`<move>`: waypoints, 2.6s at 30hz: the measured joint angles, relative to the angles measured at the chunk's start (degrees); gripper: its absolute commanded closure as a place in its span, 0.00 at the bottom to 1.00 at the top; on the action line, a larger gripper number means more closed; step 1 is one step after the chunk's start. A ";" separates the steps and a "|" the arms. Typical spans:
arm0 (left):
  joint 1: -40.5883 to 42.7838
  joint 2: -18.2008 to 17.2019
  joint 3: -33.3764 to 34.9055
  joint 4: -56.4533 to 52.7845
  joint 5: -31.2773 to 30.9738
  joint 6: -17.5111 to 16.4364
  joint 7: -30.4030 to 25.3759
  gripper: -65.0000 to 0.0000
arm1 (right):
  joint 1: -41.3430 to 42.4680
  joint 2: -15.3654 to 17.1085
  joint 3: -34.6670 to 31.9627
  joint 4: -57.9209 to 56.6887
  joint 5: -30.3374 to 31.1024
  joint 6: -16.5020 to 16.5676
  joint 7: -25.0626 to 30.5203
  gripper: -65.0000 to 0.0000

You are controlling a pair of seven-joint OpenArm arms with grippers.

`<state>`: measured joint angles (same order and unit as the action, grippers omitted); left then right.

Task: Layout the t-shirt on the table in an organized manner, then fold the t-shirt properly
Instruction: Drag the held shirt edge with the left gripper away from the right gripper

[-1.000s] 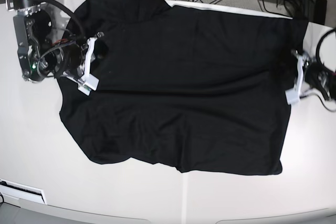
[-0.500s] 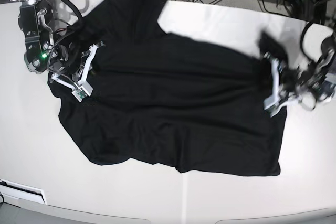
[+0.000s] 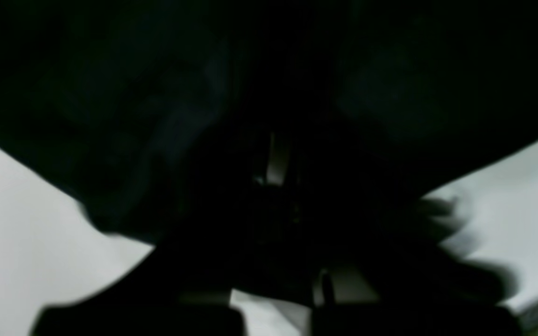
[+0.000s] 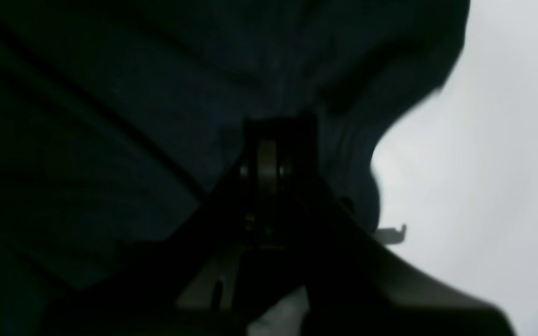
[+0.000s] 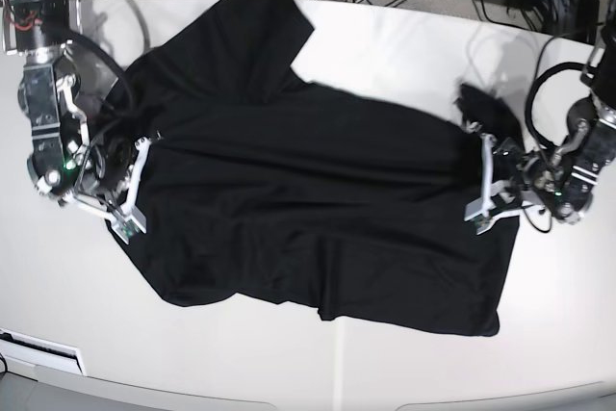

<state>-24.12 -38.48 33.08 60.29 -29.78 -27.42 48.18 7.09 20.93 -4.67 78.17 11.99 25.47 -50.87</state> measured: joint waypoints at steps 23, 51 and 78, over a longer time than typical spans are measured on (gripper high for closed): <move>19.74 -5.29 -56.41 0.09 -42.75 -12.17 19.12 1.00 | -6.23 4.61 -0.11 5.55 19.08 7.13 -3.17 1.00; 36.57 8.22 -64.61 -0.46 -30.88 -8.90 8.15 0.44 | -7.39 2.73 -0.11 5.55 18.67 8.13 -1.46 1.00; 33.75 10.78 -61.66 -0.50 -25.07 -8.17 0.92 1.00 | -7.28 2.73 -0.11 5.55 18.69 8.15 -1.60 1.00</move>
<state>9.63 -27.70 -28.58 59.79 -54.85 -35.59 49.10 -0.19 23.66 -4.78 83.72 30.68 33.63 -52.47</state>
